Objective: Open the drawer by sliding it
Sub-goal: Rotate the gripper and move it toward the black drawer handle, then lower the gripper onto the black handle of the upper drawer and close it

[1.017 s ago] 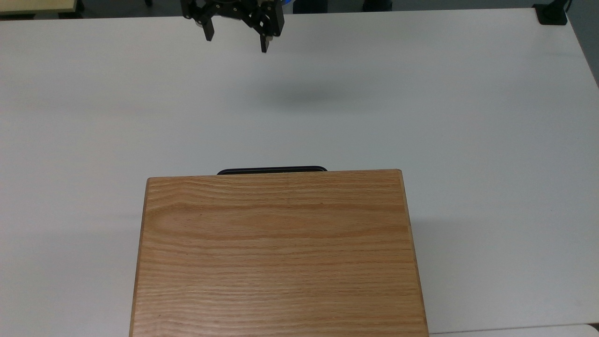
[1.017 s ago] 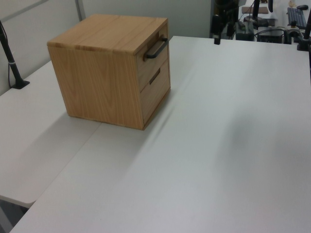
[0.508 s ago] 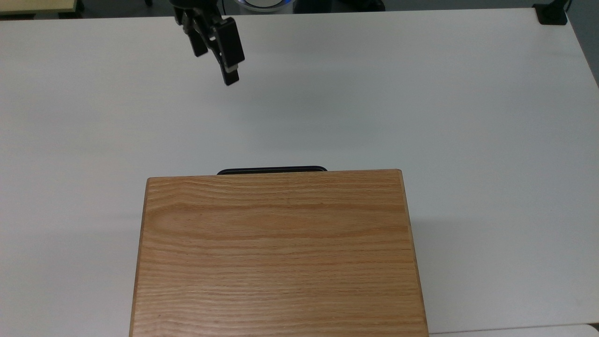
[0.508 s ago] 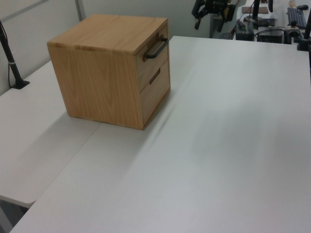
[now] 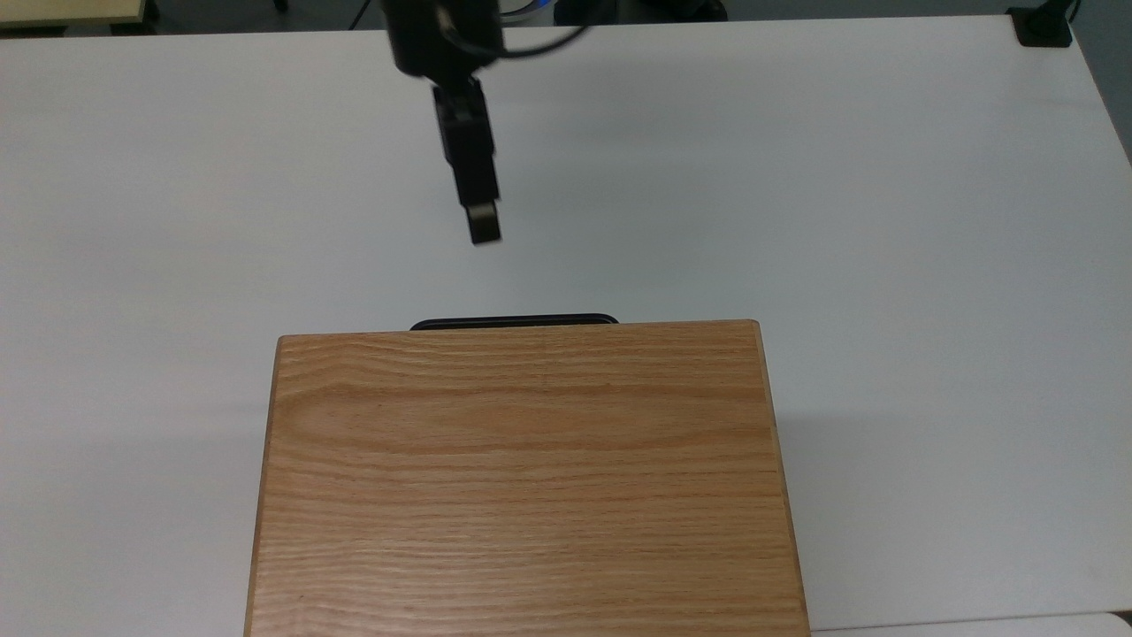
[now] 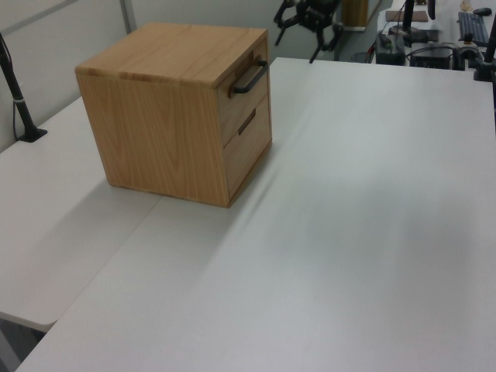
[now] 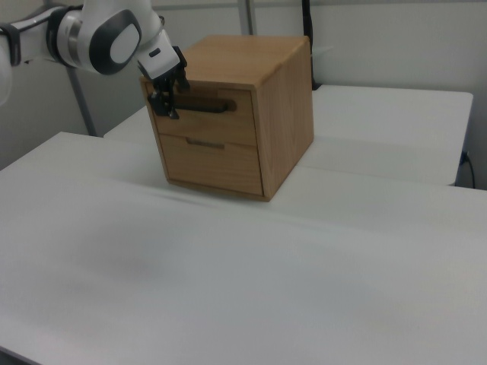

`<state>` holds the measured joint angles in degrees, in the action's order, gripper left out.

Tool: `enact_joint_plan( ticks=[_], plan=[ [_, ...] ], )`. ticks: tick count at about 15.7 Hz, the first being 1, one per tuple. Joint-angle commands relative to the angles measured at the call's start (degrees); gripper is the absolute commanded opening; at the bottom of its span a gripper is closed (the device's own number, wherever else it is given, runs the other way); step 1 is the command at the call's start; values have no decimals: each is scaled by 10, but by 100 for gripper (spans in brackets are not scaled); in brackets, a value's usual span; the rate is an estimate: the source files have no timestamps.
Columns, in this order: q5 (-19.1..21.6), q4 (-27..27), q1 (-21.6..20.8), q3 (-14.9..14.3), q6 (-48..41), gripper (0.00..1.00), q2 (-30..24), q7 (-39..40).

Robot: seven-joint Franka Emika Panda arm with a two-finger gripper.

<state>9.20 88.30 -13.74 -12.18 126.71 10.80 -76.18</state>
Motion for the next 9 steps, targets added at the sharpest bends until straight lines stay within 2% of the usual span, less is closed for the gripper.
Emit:
enact_joint_plan(
  ticks=[1, 4, 9],
  plan=[
    [12, -51, -30, -23, 36, 81, 64, -35],
    [12, -67, -38, -25, 68, 70, 98, -40],
    [8, -67, -39, -25, 103, 47, 99, -51]
  ],
)
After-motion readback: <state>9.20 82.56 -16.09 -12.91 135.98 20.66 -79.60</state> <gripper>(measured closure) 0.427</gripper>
